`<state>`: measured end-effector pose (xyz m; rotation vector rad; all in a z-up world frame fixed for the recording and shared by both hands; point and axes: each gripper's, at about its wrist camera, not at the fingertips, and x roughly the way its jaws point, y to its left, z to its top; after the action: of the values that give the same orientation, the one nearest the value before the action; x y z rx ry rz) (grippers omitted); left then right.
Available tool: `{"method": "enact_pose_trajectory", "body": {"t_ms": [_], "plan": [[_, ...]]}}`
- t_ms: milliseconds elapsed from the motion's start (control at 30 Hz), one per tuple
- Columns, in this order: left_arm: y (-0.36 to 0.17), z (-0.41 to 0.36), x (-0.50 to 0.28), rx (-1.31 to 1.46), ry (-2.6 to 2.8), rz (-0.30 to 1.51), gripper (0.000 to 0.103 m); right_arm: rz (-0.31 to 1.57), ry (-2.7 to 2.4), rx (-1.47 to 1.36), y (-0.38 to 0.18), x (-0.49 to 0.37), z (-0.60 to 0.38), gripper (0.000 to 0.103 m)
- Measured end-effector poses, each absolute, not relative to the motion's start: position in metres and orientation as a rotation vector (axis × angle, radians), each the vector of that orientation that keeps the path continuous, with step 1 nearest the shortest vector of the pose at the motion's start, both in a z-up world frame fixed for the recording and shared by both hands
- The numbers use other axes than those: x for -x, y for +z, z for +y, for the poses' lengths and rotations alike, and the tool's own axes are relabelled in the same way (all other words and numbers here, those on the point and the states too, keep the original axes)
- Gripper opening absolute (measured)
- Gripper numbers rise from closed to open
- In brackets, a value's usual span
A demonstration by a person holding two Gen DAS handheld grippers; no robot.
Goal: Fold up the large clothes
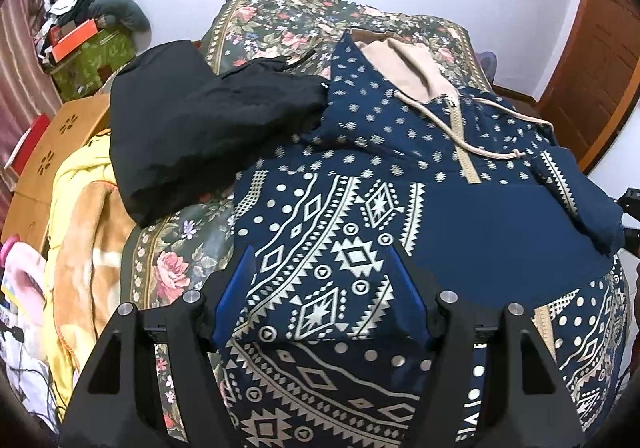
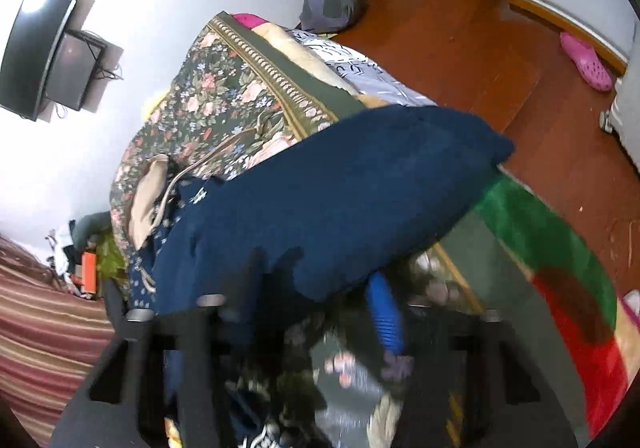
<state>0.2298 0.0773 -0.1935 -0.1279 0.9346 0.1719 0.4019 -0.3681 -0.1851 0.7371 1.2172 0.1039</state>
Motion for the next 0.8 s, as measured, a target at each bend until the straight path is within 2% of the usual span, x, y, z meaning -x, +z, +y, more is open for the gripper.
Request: {"method": "enact_pose_trajectory", "body": {"t_ms": [33,67,200,467,667,800], "plan": [[-0.193,0.079,-0.229,0.128,0.176,0.933,0.067,1.216,0.111,-0.732,-0.184,-0.404,-0.366,0.012],[-0.193,0.081,-0.228,0.128,0.178,0.931,0.067,1.207,0.112,-0.713,-0.179,-0.406,-0.362,0.009],[-0.190,0.089,-0.222,0.128,0.187,0.916,0.067,1.115,0.166,-0.610,-0.140,-0.407,-0.344,0.008],[-0.184,0.103,-0.213,0.152,0.179,0.894,0.067,0.896,0.415,-0.377,-0.024,-0.382,-0.258,0.008],[-0.177,0.112,-0.198,0.167,0.175,0.870,0.067,0.916,0.620,-0.227,-0.013,-0.359,-0.171,0.008],[-0.176,0.119,-0.186,0.163,0.183,0.869,0.067,1.039,0.727,-0.118,-0.052,-0.337,-0.117,0.008]]}}
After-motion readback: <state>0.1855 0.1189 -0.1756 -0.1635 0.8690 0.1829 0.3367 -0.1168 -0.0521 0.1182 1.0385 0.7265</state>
